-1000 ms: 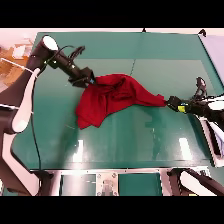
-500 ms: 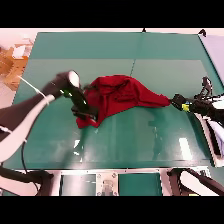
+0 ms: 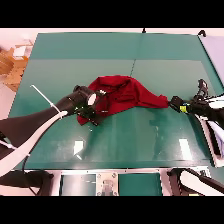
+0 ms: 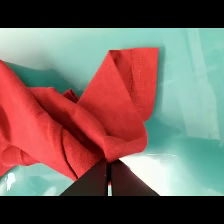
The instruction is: Fold the shirts.
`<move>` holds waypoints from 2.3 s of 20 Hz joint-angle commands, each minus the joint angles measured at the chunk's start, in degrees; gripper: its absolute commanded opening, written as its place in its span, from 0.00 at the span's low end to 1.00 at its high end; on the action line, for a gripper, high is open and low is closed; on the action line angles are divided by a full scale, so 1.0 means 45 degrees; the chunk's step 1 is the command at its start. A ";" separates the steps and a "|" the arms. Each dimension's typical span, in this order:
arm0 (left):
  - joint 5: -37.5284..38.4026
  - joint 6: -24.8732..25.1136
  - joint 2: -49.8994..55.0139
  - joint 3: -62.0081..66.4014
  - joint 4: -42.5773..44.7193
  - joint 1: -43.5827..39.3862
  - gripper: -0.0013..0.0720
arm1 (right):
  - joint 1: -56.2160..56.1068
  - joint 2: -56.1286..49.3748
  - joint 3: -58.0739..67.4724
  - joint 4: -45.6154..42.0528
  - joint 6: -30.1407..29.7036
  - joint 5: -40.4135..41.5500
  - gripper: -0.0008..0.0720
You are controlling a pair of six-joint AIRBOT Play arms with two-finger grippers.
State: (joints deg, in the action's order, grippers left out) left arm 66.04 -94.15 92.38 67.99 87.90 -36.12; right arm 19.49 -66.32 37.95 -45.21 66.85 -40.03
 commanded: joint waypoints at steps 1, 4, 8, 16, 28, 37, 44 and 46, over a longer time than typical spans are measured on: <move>0.0214 -0.0170 -0.0015 0.0053 -0.0573 -0.0136 0.97 | 0.0000 -0.0092 0.0010 0.0005 -0.0015 -0.0005 0.03; 0.1923 0.0121 -0.0359 0.0520 -0.0636 -0.0136 0.97 | 0.0000 -0.0092 0.0010 0.0005 -0.0019 0.0000 0.03; 0.2365 0.1146 -0.1797 0.0748 -0.0651 -0.0136 0.97 | 0.0000 -0.0092 0.0010 0.0005 -0.0015 0.0000 0.03; -0.1200 0.1365 -0.1379 -0.0685 -0.1637 -0.0136 0.97 | 0.0000 -0.0092 0.0010 0.0005 -0.0015 -0.0005 0.03; -0.0529 0.1389 -0.0967 -0.0937 -0.1535 -0.0136 0.06 | 0.0000 -0.0092 0.0010 0.0005 -0.0015 -0.0010 0.03; 0.2409 0.3045 -0.2137 0.1088 -0.1768 0.0058 0.06 | 0.0000 -0.0092 0.0005 0.0005 -0.0010 -0.0238 0.03; 0.1530 0.3453 -0.1923 0.0869 -0.3861 0.1355 0.63 | 0.0000 -0.0092 -0.0442 0.0005 -0.0010 -0.0495 0.03; 0.1190 0.3706 -0.1826 0.0607 -0.4313 0.1287 0.63 | 0.0000 -0.0092 -0.0529 0.0005 -0.0015 -0.0481 0.03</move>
State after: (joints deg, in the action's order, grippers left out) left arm 73.56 -79.05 83.66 71.68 72.44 -30.89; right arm 19.49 -66.70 36.23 -45.21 66.78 -42.09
